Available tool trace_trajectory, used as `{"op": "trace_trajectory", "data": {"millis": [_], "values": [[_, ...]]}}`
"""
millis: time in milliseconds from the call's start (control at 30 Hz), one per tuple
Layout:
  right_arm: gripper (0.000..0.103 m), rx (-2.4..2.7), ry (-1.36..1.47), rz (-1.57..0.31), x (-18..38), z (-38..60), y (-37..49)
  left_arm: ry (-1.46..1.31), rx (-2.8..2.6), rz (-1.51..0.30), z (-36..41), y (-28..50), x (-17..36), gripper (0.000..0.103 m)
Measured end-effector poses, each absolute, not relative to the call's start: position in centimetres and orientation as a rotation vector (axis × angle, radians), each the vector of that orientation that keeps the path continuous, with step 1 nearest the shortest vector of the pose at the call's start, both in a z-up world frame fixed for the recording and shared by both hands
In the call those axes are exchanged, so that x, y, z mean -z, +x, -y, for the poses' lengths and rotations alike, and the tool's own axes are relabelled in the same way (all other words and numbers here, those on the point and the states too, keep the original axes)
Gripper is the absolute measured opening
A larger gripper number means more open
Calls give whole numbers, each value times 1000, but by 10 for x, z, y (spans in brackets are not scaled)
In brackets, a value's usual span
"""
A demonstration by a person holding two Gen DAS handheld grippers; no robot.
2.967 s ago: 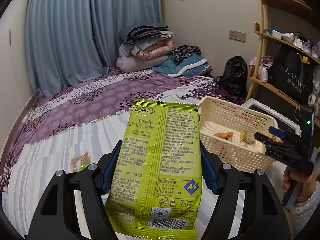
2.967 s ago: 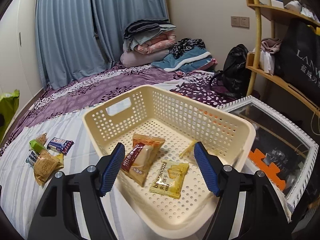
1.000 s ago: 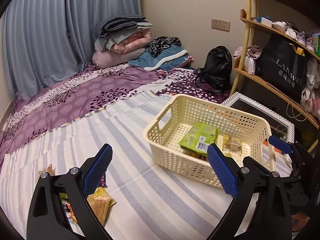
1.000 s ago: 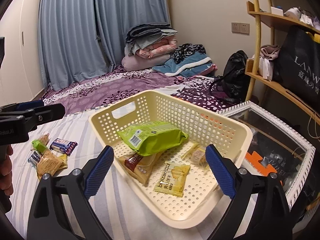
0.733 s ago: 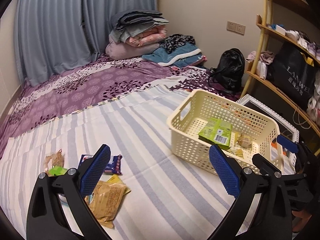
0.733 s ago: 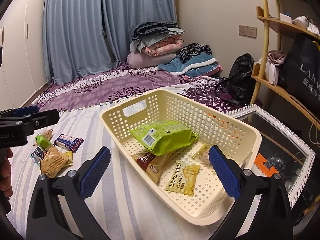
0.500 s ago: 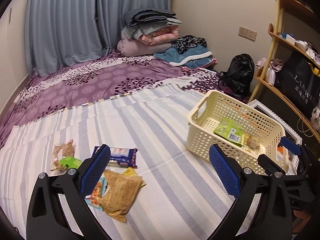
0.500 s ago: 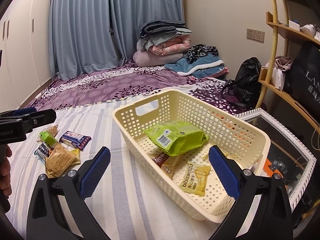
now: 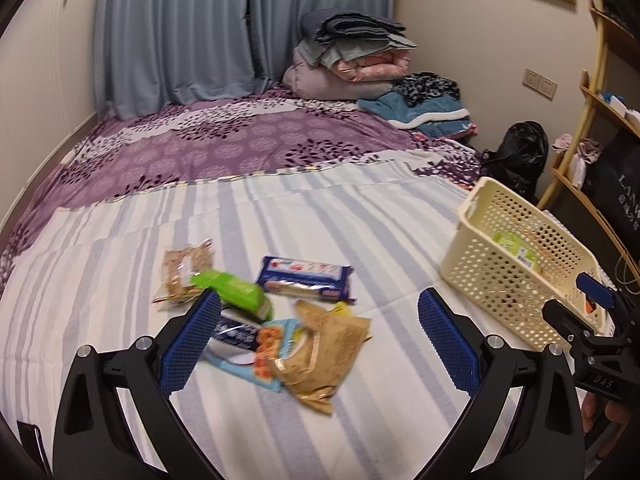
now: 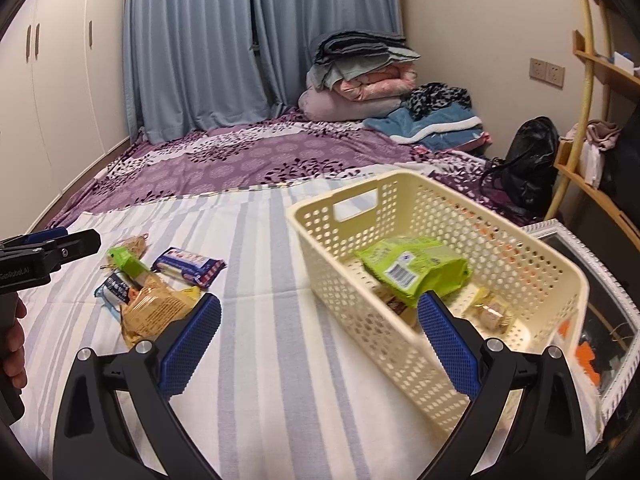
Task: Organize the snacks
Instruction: 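Move both tools back over the snack pile on the bed, then grasp the green cracker box with the left tool while the right tool grasps the tan bag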
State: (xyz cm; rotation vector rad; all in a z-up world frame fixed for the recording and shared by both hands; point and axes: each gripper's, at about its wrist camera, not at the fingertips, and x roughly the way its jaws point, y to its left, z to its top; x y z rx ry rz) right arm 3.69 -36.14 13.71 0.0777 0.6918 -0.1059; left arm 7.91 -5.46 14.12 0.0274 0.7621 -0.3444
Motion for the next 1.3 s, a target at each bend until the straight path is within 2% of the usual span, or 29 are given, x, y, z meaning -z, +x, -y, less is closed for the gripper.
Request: {"op": "trace_trajectory", "data": {"millis": [600,1300], "values": [[98,-116,103,-870,-81,287,67,-99,169,-821,-31,116,-108,100],[98,-175,108,-961,-47,261,95,92,341,-870,25,172,-48,100]]}}
